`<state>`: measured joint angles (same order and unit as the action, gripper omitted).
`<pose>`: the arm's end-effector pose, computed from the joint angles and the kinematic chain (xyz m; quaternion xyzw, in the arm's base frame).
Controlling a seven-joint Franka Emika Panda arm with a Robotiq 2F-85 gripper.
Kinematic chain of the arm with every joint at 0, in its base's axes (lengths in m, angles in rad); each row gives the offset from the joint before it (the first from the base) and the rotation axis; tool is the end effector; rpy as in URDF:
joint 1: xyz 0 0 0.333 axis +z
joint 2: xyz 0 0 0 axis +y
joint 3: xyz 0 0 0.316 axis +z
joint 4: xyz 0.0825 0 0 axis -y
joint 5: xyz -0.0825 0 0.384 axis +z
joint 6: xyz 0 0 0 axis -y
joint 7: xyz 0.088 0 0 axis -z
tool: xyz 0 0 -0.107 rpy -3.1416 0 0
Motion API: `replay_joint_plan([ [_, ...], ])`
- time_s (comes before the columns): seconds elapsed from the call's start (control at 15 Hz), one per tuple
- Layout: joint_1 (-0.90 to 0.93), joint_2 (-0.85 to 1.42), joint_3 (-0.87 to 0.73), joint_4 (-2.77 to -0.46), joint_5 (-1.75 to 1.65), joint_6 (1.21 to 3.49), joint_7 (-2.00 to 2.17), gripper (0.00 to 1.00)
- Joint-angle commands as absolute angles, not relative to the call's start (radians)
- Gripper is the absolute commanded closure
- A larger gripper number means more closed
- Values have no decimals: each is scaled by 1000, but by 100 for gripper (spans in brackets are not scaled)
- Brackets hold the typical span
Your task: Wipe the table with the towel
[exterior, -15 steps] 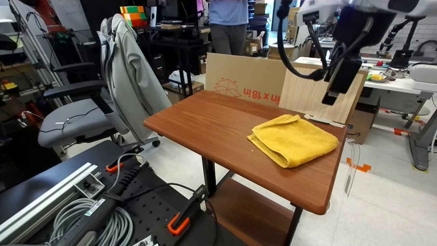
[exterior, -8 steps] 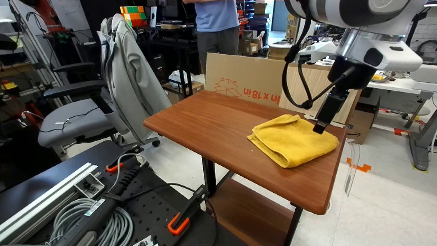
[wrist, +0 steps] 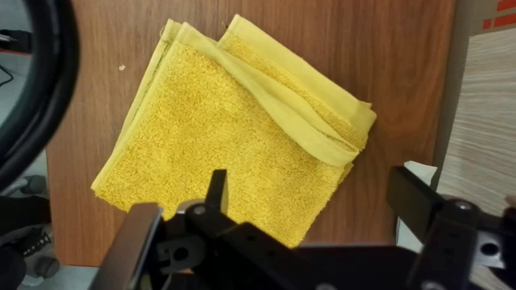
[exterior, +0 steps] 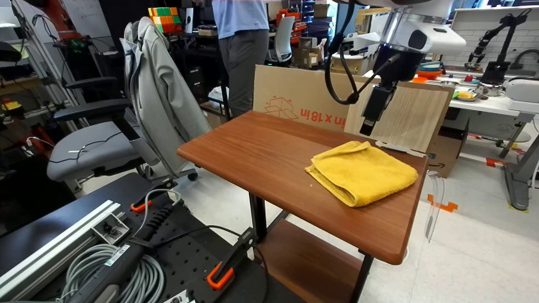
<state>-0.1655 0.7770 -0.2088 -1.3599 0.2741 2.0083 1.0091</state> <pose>0.6901 -0.2201 0.2550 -0.7422 0.6664 0.0664 0.0268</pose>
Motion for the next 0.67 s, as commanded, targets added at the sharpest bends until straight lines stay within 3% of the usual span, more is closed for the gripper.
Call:
replay_joint_plan([
  [0.0,-145,674,-220,-1526,222,2154,980,0],
  [0.07,-146,659,-223,-1556,216,2197,979,0],
  [0.13,-161,733,-205,-1443,228,2117,1003,0],
  [0.6,-143,738,-216,-1478,209,2170,1021,0],
])
